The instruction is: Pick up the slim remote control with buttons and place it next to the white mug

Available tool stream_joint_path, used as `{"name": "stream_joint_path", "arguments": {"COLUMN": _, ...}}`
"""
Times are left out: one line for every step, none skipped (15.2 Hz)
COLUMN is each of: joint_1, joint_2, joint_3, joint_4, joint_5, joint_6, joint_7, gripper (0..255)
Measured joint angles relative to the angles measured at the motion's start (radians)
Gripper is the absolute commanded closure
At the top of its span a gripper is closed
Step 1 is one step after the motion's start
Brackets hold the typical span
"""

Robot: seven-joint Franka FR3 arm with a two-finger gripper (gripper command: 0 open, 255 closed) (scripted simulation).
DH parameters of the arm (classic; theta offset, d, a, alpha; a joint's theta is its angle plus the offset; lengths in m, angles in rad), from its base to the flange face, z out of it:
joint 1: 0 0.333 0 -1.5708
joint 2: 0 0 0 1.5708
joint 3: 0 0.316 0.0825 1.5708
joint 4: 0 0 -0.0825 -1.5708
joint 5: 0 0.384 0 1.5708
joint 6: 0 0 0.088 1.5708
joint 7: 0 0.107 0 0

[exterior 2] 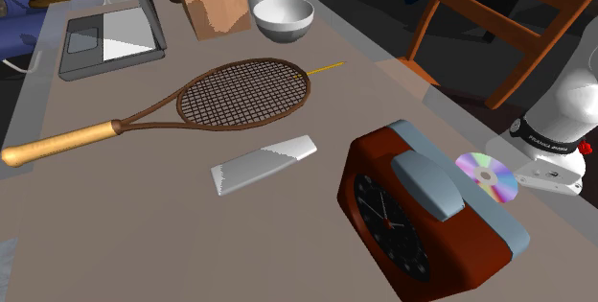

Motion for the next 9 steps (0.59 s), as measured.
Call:
{"name": "stream_joint_path", "arguments": {"joint_1": 0.000, "joint_2": 0.000, "joint_3": 0.000, "joint_4": 0.000, "joint_5": 0.000, "joint_6": 0.000, "joint_7": 0.000, "gripper": 0}}
{"name": "stream_joint_path", "arguments": {"joint_1": 0.005, "joint_2": 0.017, "joint_3": 0.003, "joint_4": 0.004, "joint_5": 0.001, "joint_6": 0.013, "joint_7": -0.007, "gripper": 0}}
{"name": "stream_joint_path", "arguments": {"joint_1": 0.014, "joint_2": 0.035, "joint_3": 0.009, "joint_4": 0.002, "joint_5": 0.004, "joint_6": 0.033, "joint_7": -0.016, "gripper": 0}}
{"name": "stream_joint_path", "arguments": {"joint_1": 0.022, "joint_2": 0.072, "joint_3": 0.012, "joint_4": 0.022, "joint_5": 0.004, "joint_6": 0.051, "joint_7": -0.030, "gripper": 0}}
{"name": "stream_joint_path", "arguments": {"joint_1": 0.031, "joint_2": 0.102, "joint_3": 0.017, "joint_4": 0.027, "joint_5": 0.005, "joint_6": 0.076, "joint_7": -0.044, "gripper": 0}}
{"name": "stream_joint_path", "arguments": {"joint_1": 0.040, "joint_2": 0.133, "joint_3": 0.021, "joint_4": 0.038, "joint_5": 0.005, "joint_6": 0.096, "joint_7": -0.059, "gripper": 0}}
{"name": "stream_joint_path", "arguments": {"joint_1": 0.051, "joint_2": 0.164, "joint_3": 0.029, "joint_4": 0.047, "joint_5": 0.007, "joint_6": 0.119, "joint_7": -0.072, "gripper": 0}}
{"name": "stream_joint_path", "arguments": {"joint_1": 0.061, "joint_2": 0.208, "joint_3": 0.039, "joint_4": 0.067, "joint_5": 0.009, "joint_6": 0.143, "joint_7": -0.082, "gripper": 0}}
{"name": "stream_joint_path", "arguments": {"joint_1": 0.070, "joint_2": 0.243, "joint_3": 0.043, "joint_4": 0.080, "joint_5": 0.009, "joint_6": 0.166, "joint_7": -0.097, "gripper": 0}}
